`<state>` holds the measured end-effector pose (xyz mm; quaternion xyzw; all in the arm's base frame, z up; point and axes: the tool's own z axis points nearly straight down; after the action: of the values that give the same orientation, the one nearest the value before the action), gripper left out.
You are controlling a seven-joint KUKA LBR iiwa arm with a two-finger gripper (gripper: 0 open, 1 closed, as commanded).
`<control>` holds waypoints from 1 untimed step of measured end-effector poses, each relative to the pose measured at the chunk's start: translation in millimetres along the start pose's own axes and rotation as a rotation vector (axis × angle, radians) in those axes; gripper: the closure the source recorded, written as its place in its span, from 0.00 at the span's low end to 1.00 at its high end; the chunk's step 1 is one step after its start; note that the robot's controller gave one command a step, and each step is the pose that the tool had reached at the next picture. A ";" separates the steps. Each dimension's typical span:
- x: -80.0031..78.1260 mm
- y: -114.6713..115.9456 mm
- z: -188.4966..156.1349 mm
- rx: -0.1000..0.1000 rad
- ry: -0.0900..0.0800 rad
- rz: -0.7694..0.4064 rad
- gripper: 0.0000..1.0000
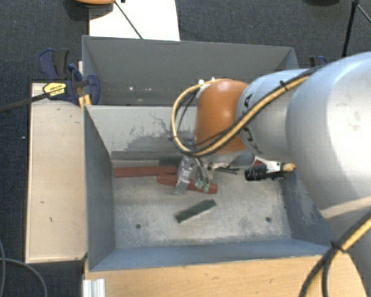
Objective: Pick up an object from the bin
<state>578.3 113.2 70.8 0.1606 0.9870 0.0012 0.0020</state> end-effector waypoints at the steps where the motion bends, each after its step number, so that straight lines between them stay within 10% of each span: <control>1: 0.0 0.0 0.0 0.000 0.000 0.000 1.00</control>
Offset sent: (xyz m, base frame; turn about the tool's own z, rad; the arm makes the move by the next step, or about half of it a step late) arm -0.0213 -0.0433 0.1133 -0.1739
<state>578.3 113.2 70.8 0.1607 0.9870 0.0012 0.0020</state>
